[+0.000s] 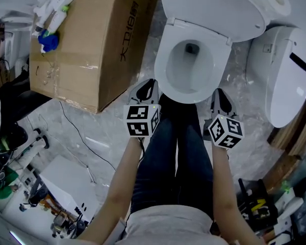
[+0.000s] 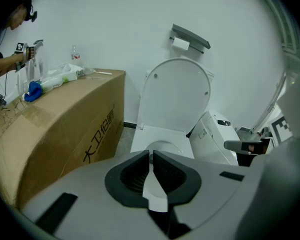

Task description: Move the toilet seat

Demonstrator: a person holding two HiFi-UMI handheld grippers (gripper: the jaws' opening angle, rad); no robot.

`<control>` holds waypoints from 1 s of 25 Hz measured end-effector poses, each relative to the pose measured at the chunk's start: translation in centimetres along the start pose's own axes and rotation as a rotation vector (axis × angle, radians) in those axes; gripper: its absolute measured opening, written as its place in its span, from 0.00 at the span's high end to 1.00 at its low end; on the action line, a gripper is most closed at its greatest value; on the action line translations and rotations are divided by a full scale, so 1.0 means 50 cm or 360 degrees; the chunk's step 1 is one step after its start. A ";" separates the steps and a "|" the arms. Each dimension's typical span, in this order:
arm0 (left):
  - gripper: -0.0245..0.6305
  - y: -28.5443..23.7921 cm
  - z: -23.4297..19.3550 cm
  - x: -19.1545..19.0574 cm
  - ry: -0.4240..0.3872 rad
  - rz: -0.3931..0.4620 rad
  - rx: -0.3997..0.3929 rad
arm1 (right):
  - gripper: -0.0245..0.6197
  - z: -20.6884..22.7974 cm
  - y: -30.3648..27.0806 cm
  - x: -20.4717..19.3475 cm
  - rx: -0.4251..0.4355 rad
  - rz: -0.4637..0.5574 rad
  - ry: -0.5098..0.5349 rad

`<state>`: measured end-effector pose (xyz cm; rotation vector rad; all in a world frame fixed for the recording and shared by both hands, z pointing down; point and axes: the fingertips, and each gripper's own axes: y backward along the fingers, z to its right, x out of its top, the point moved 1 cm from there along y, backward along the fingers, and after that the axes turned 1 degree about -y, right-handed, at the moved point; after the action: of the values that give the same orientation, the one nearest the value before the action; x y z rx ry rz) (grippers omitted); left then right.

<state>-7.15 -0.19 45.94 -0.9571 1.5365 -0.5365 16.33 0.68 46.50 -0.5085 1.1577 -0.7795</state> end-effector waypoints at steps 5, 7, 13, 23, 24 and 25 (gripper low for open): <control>0.93 -0.035 -0.030 -0.034 0.0024 -0.0076 -0.0023 | 0.94 0.006 -0.023 -0.039 -0.0016 -0.0034 -0.0036; 0.93 -0.047 -0.040 -0.051 0.0044 -0.0103 -0.0009 | 0.94 0.010 -0.029 -0.063 -0.0026 -0.0065 -0.0042; 0.92 -0.094 -0.068 -0.105 0.0117 -0.0202 -0.0009 | 0.94 0.024 -0.048 -0.124 -0.0073 -0.0165 -0.0073; 0.86 -0.185 -0.089 -0.167 0.0162 -0.0335 -0.0009 | 0.88 0.057 -0.103 -0.177 -0.0039 -0.0239 -0.0123; 0.85 -0.191 -0.093 -0.177 0.0168 -0.0351 -0.0007 | 0.82 0.058 -0.107 -0.183 -0.0031 -0.0250 -0.0122; 0.85 -0.196 -0.097 -0.187 0.0179 -0.0366 -0.0007 | 0.80 0.060 -0.111 -0.190 -0.0026 -0.0263 -0.0118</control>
<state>-9.38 1.06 60.08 -1.1306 1.5361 -0.7611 15.78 4.31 57.28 -0.6477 1.0634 -0.8865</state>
